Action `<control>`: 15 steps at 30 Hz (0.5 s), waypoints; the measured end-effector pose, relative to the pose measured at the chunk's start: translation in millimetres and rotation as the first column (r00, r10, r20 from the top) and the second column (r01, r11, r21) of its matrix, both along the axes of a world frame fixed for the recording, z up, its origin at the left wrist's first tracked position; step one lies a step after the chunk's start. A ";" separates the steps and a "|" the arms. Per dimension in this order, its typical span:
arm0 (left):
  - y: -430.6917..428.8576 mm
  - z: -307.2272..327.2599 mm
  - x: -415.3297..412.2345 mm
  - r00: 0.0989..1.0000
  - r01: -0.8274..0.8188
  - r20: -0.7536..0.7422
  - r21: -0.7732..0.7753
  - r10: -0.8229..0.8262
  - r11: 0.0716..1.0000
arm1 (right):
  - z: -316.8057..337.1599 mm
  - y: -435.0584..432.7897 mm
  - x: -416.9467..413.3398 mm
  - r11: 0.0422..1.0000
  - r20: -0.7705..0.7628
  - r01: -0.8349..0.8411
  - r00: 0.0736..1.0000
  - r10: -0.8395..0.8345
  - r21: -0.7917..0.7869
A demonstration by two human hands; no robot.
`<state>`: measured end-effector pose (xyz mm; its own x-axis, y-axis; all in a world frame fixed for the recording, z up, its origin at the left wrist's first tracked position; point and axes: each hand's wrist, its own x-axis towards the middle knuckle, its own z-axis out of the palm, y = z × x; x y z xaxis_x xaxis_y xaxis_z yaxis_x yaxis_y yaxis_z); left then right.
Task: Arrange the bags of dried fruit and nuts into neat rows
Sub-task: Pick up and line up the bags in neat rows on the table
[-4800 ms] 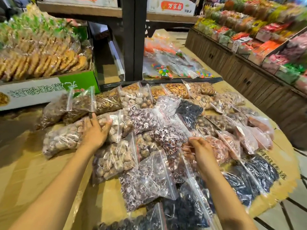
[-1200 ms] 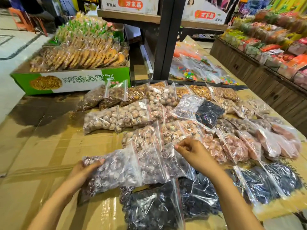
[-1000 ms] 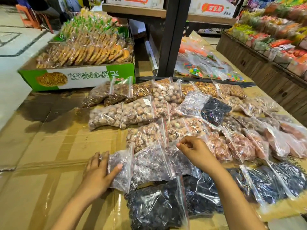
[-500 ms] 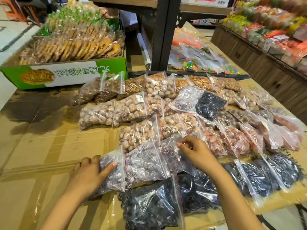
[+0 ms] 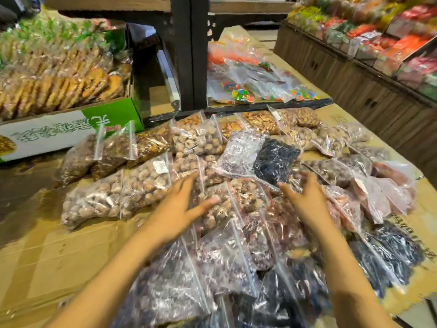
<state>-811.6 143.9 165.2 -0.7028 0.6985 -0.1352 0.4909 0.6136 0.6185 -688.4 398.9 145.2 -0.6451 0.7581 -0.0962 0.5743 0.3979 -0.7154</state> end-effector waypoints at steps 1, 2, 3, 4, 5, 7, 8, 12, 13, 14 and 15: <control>20.5 1.1 -10.4 1.000 0.025 0.011 -0.002 -0.025 1.000 | -2.4 12.4 -10.3 1.000 0.023 0.027 0.999 -0.027 0.001; 41.6 -0.9 -22.7 0.999 0.039 0.027 0.000 -0.039 0.999 | -6.9 25.3 -19.9 0.998 0.070 0.062 0.996 -0.062 0.008; 63.3 -3.1 -34.3 0.998 0.043 0.047 -0.002 -0.043 0.999 | -13.1 37.0 -29.9 0.996 0.129 0.091 0.987 -0.092 0.014; 84.6 -7.9 -46.1 0.997 0.040 0.069 0.001 -0.039 0.999 | -18.5 46.1 -39.1 0.993 0.193 0.114 0.975 -0.114 0.011; 105.7 -13.0 -57.3 0.994 0.026 0.108 0.001 -0.026 1.000 | -24.4 53.9 -48.3 0.992 0.257 0.125 0.959 -0.122 0.006; 142.9 -23.0 -73.8 0.974 -0.061 0.219 0.012 0.056 0.998 | -29.5 60.9 -64.1 0.993 0.347 0.118 0.931 -0.110 -0.001; 158.5 -28.7 -78.5 0.956 -0.127 0.270 0.023 0.116 0.992 | -33.1 62.4 -70.2 0.992 0.346 0.125 0.932 -0.111 -0.019; 192.7 -56.0 -90.0 0.898 -0.374 0.235 -0.042 0.373 0.926 | -44.6 58.6 -83.7 0.993 0.278 0.121 0.954 -0.113 -0.011; 195.7 -59.7 -92.8 0.885 -0.393 0.239 -0.074 0.399 0.917 | -48.2 58.0 -85.3 0.991 0.258 0.135 0.958 -0.129 -0.004; 197.8 -59.8 -94.4 0.873 -0.401 0.262 -0.091 0.410 0.912 | -49.7 57.8 -86.5 0.988 0.231 0.154 0.961 -0.150 0.003; 199.4 -60.3 -98.0 0.860 -0.407 0.294 -0.100 0.418 0.908 | -51.0 57.6 -88.3 0.985 0.201 0.175 0.964 -0.172 0.003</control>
<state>-909.6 343.3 104.9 -0.8468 0.3449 -0.4050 -0.0187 0.7416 0.6706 -776.7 456.6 94.2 -0.4702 0.8544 -0.2211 0.7654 0.2700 -0.5841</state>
